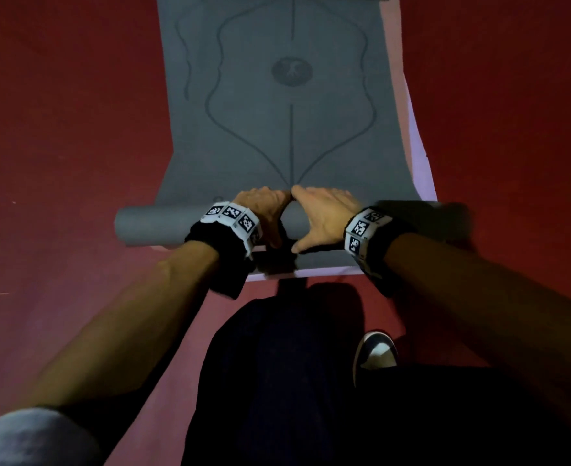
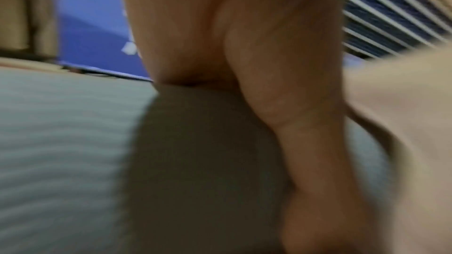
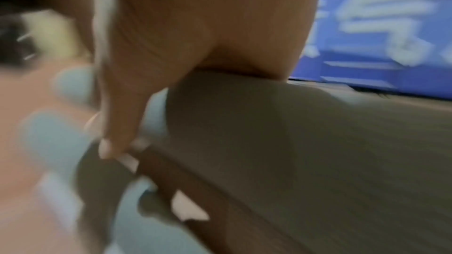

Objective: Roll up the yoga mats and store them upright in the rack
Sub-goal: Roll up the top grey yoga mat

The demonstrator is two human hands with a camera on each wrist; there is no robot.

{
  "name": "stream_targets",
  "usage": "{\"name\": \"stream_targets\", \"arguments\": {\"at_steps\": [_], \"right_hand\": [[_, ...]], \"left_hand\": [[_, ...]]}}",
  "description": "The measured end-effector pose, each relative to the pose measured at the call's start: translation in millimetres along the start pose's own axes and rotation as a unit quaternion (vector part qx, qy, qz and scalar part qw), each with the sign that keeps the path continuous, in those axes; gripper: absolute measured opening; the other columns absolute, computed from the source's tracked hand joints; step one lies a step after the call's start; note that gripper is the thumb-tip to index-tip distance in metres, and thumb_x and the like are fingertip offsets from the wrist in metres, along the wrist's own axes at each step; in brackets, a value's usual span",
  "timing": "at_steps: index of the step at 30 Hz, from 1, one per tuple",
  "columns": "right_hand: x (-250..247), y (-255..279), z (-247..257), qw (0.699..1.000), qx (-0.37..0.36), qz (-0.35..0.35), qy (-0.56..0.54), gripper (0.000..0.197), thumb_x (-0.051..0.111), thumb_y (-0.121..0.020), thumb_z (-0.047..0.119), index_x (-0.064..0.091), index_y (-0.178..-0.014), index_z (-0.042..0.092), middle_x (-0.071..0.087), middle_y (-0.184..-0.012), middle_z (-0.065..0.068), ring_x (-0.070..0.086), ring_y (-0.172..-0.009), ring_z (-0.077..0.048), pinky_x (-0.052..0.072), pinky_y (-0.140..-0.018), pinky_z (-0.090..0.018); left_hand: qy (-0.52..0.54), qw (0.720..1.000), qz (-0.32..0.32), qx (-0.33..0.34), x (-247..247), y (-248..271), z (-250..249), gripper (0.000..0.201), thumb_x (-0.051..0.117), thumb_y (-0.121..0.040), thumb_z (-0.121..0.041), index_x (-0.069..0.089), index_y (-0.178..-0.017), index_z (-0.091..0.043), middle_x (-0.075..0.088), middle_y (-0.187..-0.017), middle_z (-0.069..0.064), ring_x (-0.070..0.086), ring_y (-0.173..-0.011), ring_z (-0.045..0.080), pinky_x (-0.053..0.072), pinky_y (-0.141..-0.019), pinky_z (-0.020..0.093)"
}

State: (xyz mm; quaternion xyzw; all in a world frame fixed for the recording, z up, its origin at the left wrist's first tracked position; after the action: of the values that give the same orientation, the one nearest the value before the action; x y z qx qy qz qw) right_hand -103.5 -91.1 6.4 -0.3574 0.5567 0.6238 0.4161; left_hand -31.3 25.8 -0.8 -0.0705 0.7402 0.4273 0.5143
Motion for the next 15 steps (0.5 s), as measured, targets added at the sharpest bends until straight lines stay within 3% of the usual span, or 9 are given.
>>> {"name": "stream_targets", "arguments": {"at_steps": [2,4,7,10,13,15], "right_hand": [[0.6,3.1,1.0,0.999,-0.012,-0.035,0.039,0.091,0.085,-0.057,0.063,0.037,-0.121,0.019,0.061,-0.11,-0.004,0.063,-0.101,-0.032,0.037,-0.072,-0.038],[0.2,2.8,1.5,0.998,-0.004,-0.045,0.042,0.086,0.085,-0.062,0.053,0.036,-0.124,0.018,0.061,-0.109,-0.005,0.064,-0.101,-0.034,0.037,-0.072,-0.039],[-5.2,-3.2,-1.8,0.999,0.014,-0.021,0.024,0.085,0.084,-0.063,0.052,0.038,-0.125,0.018,0.064,-0.106,-0.006,0.064,-0.099,-0.035,0.043,-0.075,-0.04],[-14.0,-8.5,-6.2,1.0,0.017,0.025,-0.007,0.084,0.085,-0.059,0.051,0.045,-0.127,0.022,0.065,-0.109,-0.003,0.063,-0.099,-0.032,0.043,-0.075,-0.037],[-15.8,-9.5,-6.6,0.998,0.001,0.057,-0.026,0.078,0.083,-0.059,0.052,0.048,-0.123,0.026,0.066,-0.107,0.001,0.064,-0.096,-0.028,0.042,-0.074,-0.033],[-13.7,-6.3,-5.3,0.999,-0.006,0.036,-0.02,0.081,0.083,-0.059,0.06,0.045,-0.121,0.024,0.065,-0.109,-0.001,0.064,-0.098,-0.03,0.041,-0.073,-0.034]], "left_hand": [[0.016,0.999,0.046,-0.01,-6.7,-3.2,1.5,0.077,0.092,-0.055,-0.041,0.053,-0.119,-0.027,0.067,-0.116,0.005,0.067,-0.102,0.026,0.054,-0.083,0.035],[0.024,0.999,0.046,-0.002,-10.1,-3.1,2.7,0.078,0.092,-0.056,-0.04,0.054,-0.122,-0.027,0.068,-0.112,0.004,0.068,-0.098,0.026,0.057,-0.084,0.039],[0.0,0.997,-0.076,0.022,-9.7,11.1,1.3,0.082,0.084,-0.061,-0.052,0.046,-0.126,-0.021,0.066,-0.11,0.007,0.065,-0.098,0.031,0.046,-0.077,0.035],[-0.074,0.98,-0.185,0.018,5.7,28.0,-5.0,0.097,0.073,-0.061,-0.074,0.033,-0.135,-0.025,0.061,-0.111,0.005,0.06,-0.1,0.031,0.04,-0.082,0.041],[-0.034,0.986,-0.164,-0.002,11.2,25.7,-3.2,0.091,0.073,-0.063,-0.07,0.035,-0.133,-0.026,0.063,-0.114,0.003,0.061,-0.104,0.03,0.04,-0.086,0.042],[-0.017,0.991,-0.13,0.006,6.5,21.0,-2.0,0.093,0.078,-0.062,-0.064,0.035,-0.137,-0.028,0.066,-0.116,0.004,0.064,-0.106,0.03,0.043,-0.088,0.042]]}}
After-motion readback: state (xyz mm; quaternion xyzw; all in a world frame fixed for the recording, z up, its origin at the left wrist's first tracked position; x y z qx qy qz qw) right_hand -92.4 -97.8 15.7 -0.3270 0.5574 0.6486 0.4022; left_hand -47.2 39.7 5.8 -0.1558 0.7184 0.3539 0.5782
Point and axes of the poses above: each hand's wrist, its own y-axis away from the middle knuckle, its own x-axis out of the palm, z = x × y, the point moved 3 cm from there along -y, towards the middle knuckle
